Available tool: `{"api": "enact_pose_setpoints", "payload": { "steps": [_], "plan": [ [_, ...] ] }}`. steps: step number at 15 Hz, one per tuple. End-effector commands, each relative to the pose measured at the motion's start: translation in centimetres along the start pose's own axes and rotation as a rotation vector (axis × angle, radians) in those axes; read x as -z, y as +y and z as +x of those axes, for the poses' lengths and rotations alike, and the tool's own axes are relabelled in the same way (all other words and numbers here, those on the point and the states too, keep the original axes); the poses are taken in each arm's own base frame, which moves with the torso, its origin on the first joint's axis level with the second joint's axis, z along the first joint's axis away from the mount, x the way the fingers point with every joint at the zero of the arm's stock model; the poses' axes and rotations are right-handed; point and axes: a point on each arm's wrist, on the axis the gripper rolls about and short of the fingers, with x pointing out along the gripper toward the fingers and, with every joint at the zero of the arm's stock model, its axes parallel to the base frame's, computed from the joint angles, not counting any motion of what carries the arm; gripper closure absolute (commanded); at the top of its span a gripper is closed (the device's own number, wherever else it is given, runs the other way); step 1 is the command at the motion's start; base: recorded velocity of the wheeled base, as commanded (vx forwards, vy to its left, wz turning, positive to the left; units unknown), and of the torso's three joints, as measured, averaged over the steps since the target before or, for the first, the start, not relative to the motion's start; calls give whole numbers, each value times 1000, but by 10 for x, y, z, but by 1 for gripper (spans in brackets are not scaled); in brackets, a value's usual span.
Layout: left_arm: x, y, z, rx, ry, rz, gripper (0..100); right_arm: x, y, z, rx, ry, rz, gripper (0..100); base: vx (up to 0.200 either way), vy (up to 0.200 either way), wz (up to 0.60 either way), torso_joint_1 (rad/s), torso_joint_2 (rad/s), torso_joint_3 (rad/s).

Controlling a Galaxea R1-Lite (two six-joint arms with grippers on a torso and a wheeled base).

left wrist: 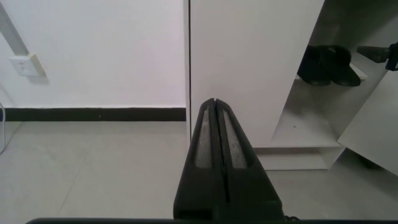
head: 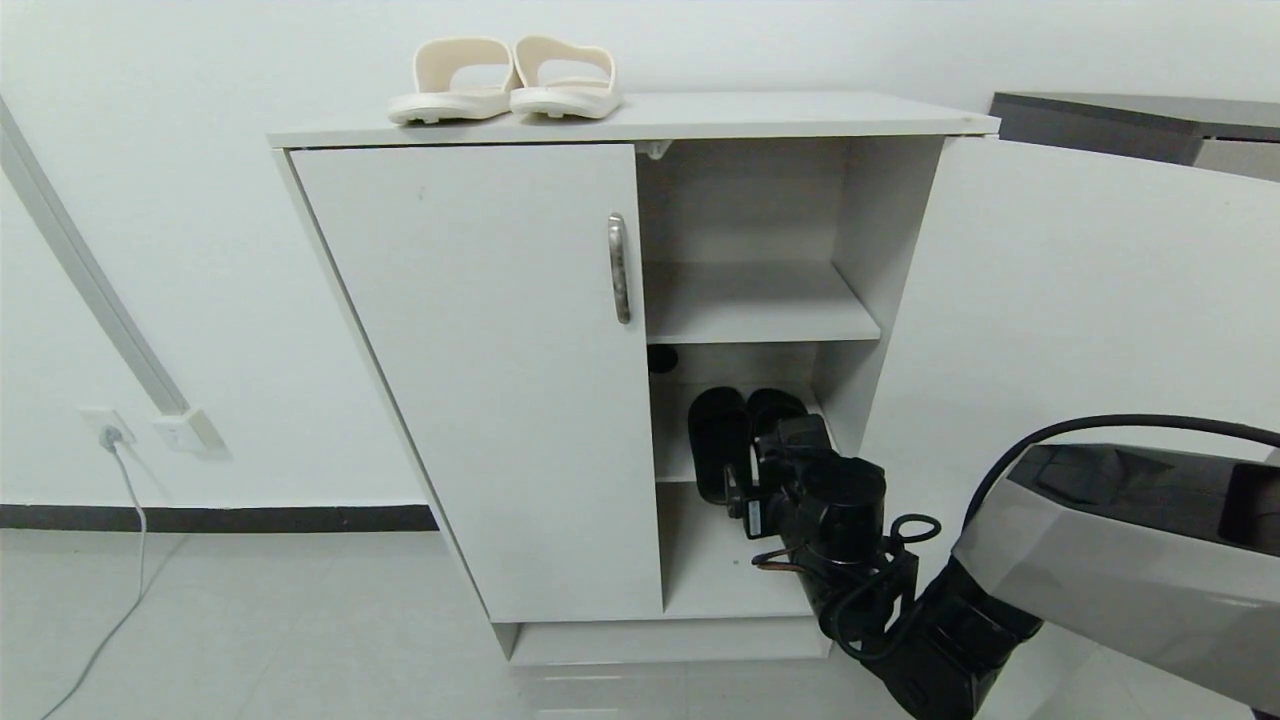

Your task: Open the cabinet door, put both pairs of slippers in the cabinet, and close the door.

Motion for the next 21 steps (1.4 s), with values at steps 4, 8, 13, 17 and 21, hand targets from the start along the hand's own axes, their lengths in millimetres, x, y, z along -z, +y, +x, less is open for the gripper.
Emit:
{"api": "enact_pose_setpoints", "payload": {
  "steps": [4, 8, 13, 17, 21],
  "plan": [
    [0, 0, 0, 0, 1, -1, 100, 6, 0, 0, 0, 15, -11, 0, 0, 0, 0, 0, 0, 0],
    [0, 0, 0, 0, 1, -1, 100, 10, -1, -4, -4, 32, -24, 0, 0, 200, 0, 1, 0, 5],
    [0, 0, 0, 1, 1, 1, 100, 13, 0, -6, -17, 37, -27, 0, 0, 200, 0, 0, 0, 2],
    [0, 0, 0, 1, 1, 1, 100, 16, 1, -5, -17, 27, -24, 0, 0, 200, 0, 4, 6, 0],
    [0, 0, 0, 3, 1, -1, 100, 18, 0, -6, -17, 25, -24, 0, 0, 200, 0, 4, 1, 5]
  ]
}}
